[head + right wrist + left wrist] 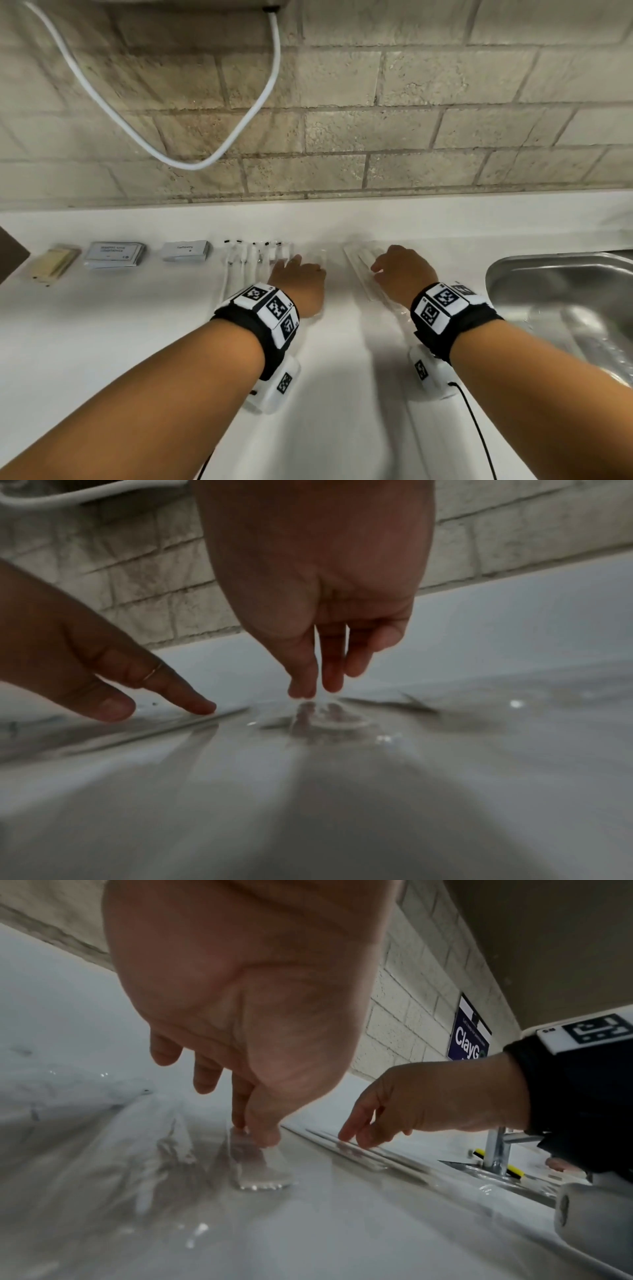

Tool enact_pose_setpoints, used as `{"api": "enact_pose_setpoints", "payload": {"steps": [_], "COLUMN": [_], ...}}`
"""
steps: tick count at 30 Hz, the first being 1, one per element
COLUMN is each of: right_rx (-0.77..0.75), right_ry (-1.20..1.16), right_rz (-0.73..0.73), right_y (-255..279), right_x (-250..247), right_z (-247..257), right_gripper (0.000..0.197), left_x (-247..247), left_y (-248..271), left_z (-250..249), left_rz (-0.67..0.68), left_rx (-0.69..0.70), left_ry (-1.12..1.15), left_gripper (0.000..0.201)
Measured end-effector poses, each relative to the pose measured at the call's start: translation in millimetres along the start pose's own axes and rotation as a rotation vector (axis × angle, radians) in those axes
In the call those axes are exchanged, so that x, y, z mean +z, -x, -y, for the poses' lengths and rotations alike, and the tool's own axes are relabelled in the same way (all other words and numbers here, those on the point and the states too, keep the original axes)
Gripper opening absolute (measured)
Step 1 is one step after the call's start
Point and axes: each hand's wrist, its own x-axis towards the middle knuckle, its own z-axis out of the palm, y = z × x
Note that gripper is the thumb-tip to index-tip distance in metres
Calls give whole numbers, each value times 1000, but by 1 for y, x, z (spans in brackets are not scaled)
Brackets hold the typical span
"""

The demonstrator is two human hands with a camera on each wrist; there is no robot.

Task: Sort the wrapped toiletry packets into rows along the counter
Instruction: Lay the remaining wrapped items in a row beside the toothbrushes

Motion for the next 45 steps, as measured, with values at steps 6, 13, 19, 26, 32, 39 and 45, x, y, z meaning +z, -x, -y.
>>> {"api": "enact_pose_setpoints", "payload": {"steps": [6,13,19,26,32,39,45], "right_rx": [-156,46,-60,-29,-23,-391,-163], "right_ry": [114,21,-78,-28,-36,286,-35], "right_rz": [-80,73,72,244,-76,-95,-54], "right_y": [7,3,-7,-22,-27,-21,-3], "right_x": [3,-10,-17,-13,-65,-58,-32], "right_z": [23,0,18,48,11,39,48], "right_gripper": [31,43,57,39,22,27,44], "left_x": [2,4,4,7,6,5,2], "left_y": [0,1,-3,-3,-2,-3,-1], "left_z": [5,11,10,12,11,11,12], "left_rz": [45,57,64,50,22,25,44], "left_rx": [-8,-11,-16,-8,4,12,15], "left_ry": [8,53,35,60,-20,-27,-25], "left_gripper": [70,67,68,66,66,63,62]}}
